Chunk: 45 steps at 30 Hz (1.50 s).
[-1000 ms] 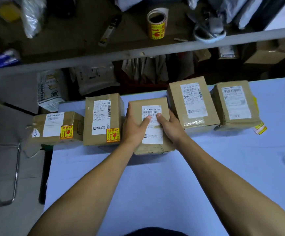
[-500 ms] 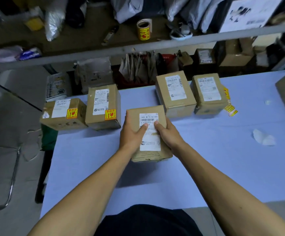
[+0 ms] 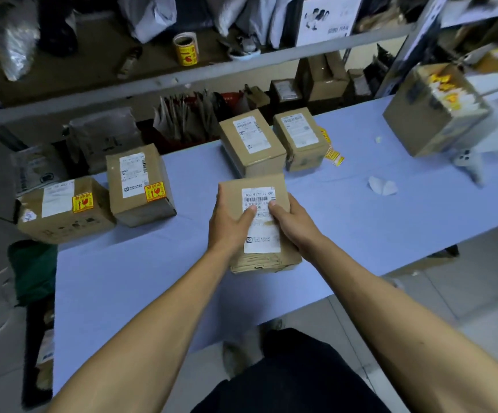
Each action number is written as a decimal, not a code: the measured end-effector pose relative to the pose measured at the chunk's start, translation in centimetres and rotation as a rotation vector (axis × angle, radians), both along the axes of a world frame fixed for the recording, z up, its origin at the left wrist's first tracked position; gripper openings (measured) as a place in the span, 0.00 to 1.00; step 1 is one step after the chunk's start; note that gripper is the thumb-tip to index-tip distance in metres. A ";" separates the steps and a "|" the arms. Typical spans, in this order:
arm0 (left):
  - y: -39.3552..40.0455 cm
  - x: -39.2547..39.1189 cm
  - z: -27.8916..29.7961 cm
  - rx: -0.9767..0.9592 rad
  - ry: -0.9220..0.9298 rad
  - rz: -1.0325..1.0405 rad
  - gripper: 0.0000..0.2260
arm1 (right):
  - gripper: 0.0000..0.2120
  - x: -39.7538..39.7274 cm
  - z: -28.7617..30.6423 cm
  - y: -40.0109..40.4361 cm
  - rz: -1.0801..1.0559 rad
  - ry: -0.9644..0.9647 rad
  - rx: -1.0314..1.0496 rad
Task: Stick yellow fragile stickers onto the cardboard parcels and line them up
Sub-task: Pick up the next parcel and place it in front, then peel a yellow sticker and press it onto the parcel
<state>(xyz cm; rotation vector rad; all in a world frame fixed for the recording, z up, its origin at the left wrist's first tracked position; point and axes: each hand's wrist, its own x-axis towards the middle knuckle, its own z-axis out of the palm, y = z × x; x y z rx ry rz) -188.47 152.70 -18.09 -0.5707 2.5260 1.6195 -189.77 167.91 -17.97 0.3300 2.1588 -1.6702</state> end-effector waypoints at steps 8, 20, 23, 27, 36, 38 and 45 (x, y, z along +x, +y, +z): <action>4.7 -0.7 -0.3 0.005 -0.003 -0.028 0.33 | 0.23 -0.6 -1.2 4.4 -0.031 -0.019 0.028; 18.8 -9.8 -3.8 0.039 -0.076 0.051 0.36 | 0.33 -10.8 -4.5 18.4 0.065 -0.132 0.065; 22.0 -11.9 -4.4 0.026 -0.107 0.092 0.36 | 0.33 -13.4 -5.4 21.5 0.107 -0.162 0.057; 24.3 -13.7 -5.7 0.018 -0.135 0.145 0.35 | 0.35 -16.0 -6.6 23.6 0.169 -0.189 0.062; 24.7 -15.0 -7.2 -0.098 -0.146 0.167 0.36 | 0.41 -18.7 -8.6 23.2 0.269 -0.175 0.086; 24.7 -14.9 -7.3 -0.144 -0.158 0.151 0.37 | 0.40 -18.8 -8.8 23.1 0.271 -0.164 0.085; 24.8 -15.0 -7.1 -0.199 -0.177 0.133 0.37 | 0.39 -18.8 -8.6 23.3 0.273 -0.144 0.082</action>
